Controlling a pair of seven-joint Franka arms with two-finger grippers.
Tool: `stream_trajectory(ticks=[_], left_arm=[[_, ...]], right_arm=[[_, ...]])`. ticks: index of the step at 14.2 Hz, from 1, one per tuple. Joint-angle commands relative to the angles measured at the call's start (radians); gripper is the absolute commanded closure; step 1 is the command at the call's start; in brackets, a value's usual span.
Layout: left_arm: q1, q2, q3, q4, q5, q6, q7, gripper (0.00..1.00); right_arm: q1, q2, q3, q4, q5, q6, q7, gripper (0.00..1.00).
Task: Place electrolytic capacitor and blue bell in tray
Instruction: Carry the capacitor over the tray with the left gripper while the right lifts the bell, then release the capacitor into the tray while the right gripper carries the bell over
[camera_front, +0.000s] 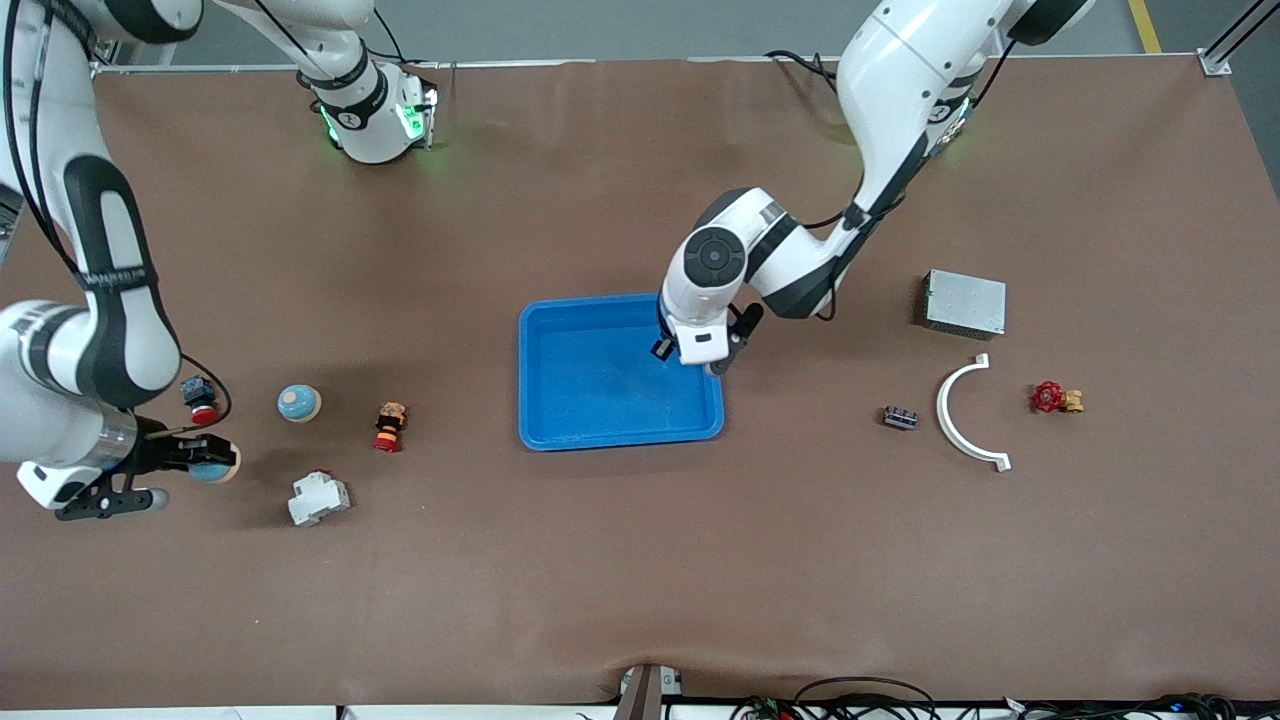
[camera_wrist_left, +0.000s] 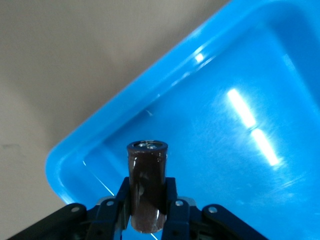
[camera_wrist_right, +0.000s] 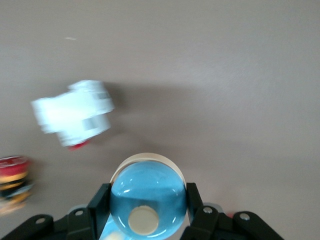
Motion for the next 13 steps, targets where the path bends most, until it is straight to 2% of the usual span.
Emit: stream_trajectory(ticks=[1,4,6,8,10,12,13], left_arm=[[-0.009,0.024,0.011,0.036,0.045,0.006,-0.034,0.0],[0.048,-0.016,0.034,0.035,0.043,-0.012,-0.048,0.0],[0.115,-0.068,0.036,0.035,0.044,-0.079,-0.08,0.0],[0.177,-0.111,0.048,0.032,0.058,-0.132,-0.078,0.0],[0.256,-0.131,0.05,0.021,0.155,-0.176,-0.065,0.0],[0.336,-0.121,0.047,0.02,0.272,-0.201,-0.046,0.0],[0.365,-0.113,0.047,0.018,0.294,-0.201,-0.037,0.0]], right_arm=[[0.09,-0.181,-0.001,-0.075,0.008,-0.124,0.205,1.0],[0.214,-0.315,-0.001,-0.188,0.014,-0.14,0.48,1.0],[0.294,-0.334,-0.001,-0.221,0.075,-0.134,0.649,1.0],[0.383,-0.337,-0.002,-0.23,0.075,-0.124,0.778,1.0],[0.455,-0.347,-0.002,-0.286,0.075,-0.053,0.891,1.0],[0.535,-0.36,-0.002,-0.404,0.075,0.099,1.0,1.0],[0.577,-0.357,-0.002,-0.446,0.075,0.166,1.065,1.0]])
